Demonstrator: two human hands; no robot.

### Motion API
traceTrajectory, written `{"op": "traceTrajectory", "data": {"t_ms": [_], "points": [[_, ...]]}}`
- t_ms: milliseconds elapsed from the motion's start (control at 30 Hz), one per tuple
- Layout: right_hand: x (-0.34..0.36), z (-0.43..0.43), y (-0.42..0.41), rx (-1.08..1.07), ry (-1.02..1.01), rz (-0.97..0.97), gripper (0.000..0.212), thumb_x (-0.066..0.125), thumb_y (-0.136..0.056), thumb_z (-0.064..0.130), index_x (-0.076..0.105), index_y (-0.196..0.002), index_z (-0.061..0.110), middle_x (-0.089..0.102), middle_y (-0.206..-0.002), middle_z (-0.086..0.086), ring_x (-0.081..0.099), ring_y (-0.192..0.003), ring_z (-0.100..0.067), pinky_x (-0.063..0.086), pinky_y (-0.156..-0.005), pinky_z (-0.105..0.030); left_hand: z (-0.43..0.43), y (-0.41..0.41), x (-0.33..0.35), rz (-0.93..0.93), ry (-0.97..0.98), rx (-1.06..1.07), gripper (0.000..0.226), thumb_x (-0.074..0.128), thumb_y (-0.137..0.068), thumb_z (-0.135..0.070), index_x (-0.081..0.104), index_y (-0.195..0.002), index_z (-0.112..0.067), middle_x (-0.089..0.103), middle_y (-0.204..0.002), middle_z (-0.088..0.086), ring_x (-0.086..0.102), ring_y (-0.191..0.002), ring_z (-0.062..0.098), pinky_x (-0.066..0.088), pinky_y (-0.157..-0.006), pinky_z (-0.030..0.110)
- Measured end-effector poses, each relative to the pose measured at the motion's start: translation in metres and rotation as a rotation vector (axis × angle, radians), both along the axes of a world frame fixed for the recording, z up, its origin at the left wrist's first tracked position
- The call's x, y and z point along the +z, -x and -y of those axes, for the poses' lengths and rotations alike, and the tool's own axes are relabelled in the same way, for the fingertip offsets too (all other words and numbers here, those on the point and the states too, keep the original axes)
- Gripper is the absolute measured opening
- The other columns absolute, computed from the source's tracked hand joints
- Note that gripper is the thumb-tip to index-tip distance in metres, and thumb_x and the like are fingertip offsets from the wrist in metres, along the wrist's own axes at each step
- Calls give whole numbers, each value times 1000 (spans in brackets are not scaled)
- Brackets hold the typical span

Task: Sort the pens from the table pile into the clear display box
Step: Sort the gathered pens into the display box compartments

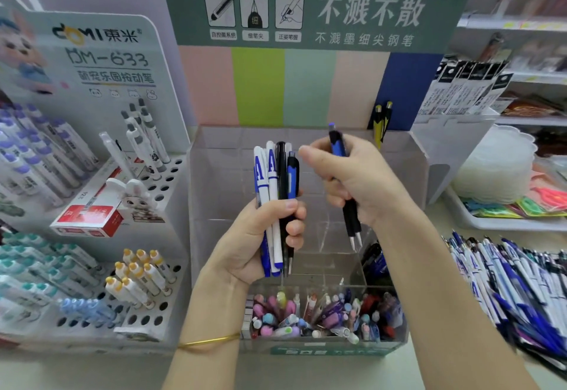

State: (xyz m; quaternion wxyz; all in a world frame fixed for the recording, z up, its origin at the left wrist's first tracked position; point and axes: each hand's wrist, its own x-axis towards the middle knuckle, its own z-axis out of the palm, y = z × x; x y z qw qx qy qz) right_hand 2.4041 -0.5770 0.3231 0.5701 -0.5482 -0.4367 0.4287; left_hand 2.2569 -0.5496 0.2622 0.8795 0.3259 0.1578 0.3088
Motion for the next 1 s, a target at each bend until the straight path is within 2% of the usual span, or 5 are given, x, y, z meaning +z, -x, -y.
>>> {"op": "traceTrajectory", "data": {"t_ms": [167, 533, 700, 867, 1000], "points": [[-5, 1, 8, 65, 67, 240, 25, 76, -80, 19, 51, -77, 16, 50, -49, 9, 39, -35, -6, 27, -38, -20, 1, 2, 4, -28, -85, 20, 50, 78, -59, -6, 60, -105, -4, 71, -85, 12, 63, -57, 13, 49, -44, 20], [8, -12, -6, -214, -138, 71, 15, 44, -98, 10, 42, -85, 17, 53, -55, 1, 42, -40, -6, 39, -44, -22, 0, -1, 16, -194, -124, 139, 21, 58, -77, -4, 52, -98, -5, 73, -81, 11, 73, -70, 23, 57, -53, 31], [35, -26, -25, -321, -307, -60, 18, 43, -97, 7, 37, -88, 21, 41, -67, -6, 44, -42, -14, 56, -51, -40, -2, -8, 11, -387, -402, 270, 19, 62, -88, 2, 49, -100, -6, 54, -59, 0, 48, -45, 12, 45, -46, 26], [46, -46, -33, -442, -485, 68, 22, 58, -91, 8, 42, -81, 18, 41, -65, -2, 35, -42, -14, 38, -41, -25, 1, -19, 14, -478, -702, 434, 25, 63, -87, 3, 51, -94, -17, 47, -56, 6, 44, -46, 17, 44, -48, 26], [46, -54, -32, -487, -591, 207, 22, 52, -98, 15, 40, -79, 19, 45, -59, 4, 45, -42, -9, 47, -45, -31, -2, -23, 11, -540, -870, 500, 31, 66, -87, -3, 52, -96, -29, 50, -67, -2, 47, -57, 17, 46, -53, 31]]}}
